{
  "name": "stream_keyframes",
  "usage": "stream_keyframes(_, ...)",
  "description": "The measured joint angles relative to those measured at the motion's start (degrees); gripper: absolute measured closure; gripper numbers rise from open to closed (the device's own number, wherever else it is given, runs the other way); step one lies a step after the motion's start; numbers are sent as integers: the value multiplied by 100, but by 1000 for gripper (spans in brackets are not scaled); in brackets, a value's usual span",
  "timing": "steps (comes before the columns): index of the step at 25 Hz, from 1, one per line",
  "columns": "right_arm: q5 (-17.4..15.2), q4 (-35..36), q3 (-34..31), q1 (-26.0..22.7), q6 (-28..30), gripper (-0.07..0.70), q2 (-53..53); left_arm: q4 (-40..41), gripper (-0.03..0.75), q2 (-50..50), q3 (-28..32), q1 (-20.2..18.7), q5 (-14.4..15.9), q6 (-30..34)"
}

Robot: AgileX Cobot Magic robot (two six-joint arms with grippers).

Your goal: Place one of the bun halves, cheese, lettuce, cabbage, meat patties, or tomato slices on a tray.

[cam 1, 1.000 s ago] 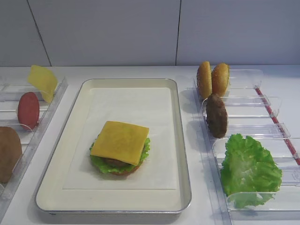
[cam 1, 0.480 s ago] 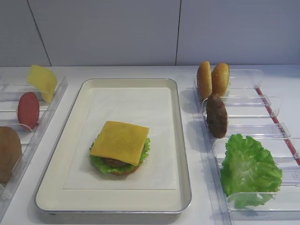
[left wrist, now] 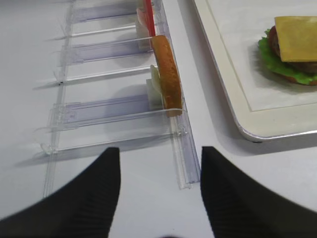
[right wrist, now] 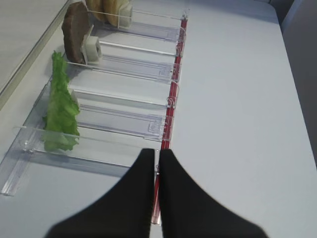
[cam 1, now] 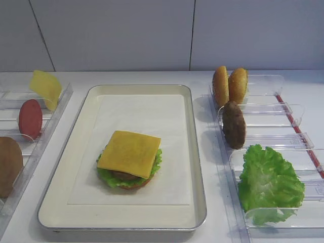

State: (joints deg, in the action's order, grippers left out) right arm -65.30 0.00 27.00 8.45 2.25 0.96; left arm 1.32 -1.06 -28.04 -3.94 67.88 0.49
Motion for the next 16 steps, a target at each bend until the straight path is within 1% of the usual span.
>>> stream_keyframes(16, 0, 0, 0, 0, 0, 113, 0, 0, 354, 0, 0, 0, 0, 0)
